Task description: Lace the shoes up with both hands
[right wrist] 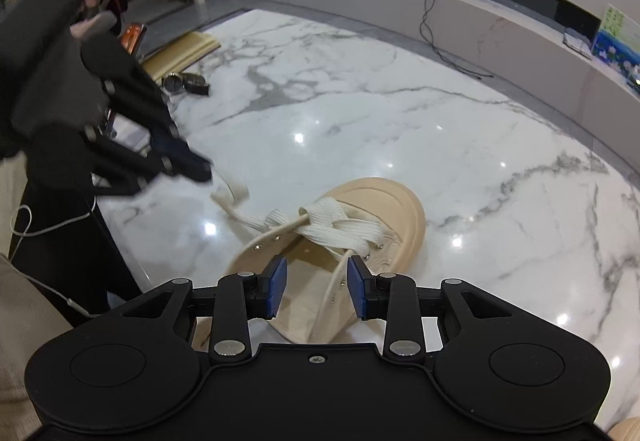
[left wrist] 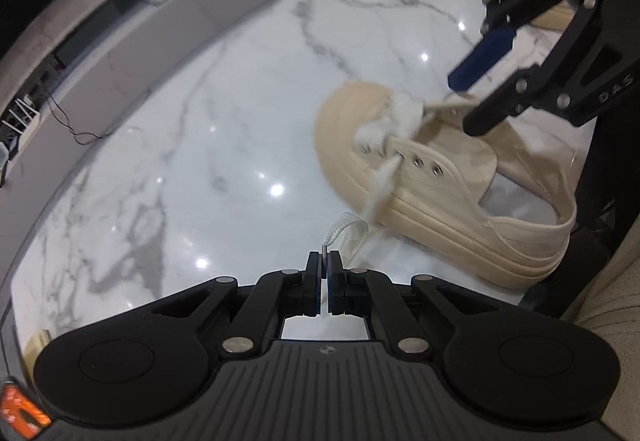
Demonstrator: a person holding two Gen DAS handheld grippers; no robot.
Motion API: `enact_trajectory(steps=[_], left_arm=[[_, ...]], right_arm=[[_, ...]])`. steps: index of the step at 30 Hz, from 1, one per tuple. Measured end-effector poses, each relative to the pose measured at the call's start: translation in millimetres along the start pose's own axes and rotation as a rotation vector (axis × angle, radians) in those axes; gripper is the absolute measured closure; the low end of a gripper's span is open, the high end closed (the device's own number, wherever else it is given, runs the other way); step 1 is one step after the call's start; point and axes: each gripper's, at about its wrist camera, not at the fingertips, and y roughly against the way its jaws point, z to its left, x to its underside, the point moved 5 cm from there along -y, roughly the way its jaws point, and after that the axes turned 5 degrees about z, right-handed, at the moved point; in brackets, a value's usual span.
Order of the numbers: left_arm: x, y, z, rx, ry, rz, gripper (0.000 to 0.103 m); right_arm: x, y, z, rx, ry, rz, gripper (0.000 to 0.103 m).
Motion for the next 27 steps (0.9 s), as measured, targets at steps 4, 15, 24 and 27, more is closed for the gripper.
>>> enact_trajectory(steps=[4, 15, 24, 27], left_arm=[[10.5, -14.5, -15.7, 0.054, -0.047, 0.050, 0.101], [35.9, -11.3, -30.1, 0.148, -0.055, 0.047, 0.078], [39.0, -18.7, -56.1, 0.203, -0.195, 0.046, 0.077], [34.9, -26.8, -68.0, 0.193, -0.272, 0.048, 0.076]], right_arm=[[3.0, -1.4, -1.9, -0.003, -0.036, -0.005, 0.072], [4.6, -7.9, -1.6, 0.000, -0.045, 0.007, 0.071], [8.1, -7.6, 0.5, 0.002, -0.047, 0.006, 0.070], [7.9, -8.3, 1.2, 0.000, -0.049, 0.005, 0.069]])
